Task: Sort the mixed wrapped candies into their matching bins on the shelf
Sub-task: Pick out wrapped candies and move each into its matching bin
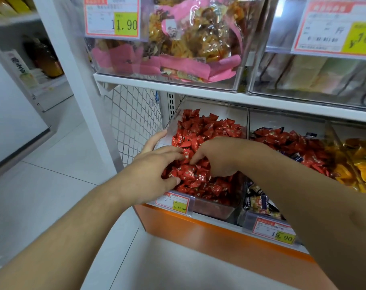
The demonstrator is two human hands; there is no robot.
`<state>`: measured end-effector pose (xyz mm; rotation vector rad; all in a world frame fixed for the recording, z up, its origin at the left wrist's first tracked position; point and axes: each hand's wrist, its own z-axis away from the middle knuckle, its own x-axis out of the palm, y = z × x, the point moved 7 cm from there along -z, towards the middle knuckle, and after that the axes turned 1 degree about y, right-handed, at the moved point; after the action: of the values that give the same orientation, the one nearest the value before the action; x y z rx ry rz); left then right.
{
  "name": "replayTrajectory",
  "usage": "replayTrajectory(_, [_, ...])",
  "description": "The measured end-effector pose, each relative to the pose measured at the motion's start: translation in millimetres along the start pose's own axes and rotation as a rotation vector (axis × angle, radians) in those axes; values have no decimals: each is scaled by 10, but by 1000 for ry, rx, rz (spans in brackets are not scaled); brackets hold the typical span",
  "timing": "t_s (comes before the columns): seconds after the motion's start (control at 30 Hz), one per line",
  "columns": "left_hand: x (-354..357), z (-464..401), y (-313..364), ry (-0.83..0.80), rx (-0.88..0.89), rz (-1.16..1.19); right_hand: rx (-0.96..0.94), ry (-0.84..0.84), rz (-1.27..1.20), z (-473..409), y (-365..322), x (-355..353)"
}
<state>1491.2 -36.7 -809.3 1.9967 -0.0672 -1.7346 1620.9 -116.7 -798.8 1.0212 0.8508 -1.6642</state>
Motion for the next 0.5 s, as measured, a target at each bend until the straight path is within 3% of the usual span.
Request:
replayTrajectory(0.13, [-9,-2,16,-2,13,-2,-32,79,-11,115,3,-214])
replayTrajectory(0.23, [-22,-4,31,7,10,20,-40,157,-184,125,-25,-267])
replayTrajectory(0.33, [-30,-9,32,22,-12,49,-68,69,-356,55,-164,-43])
replayTrajectory(0.5, [-16,-11,16,25,-22,45,-56,-46,-314,-129,-154,278])
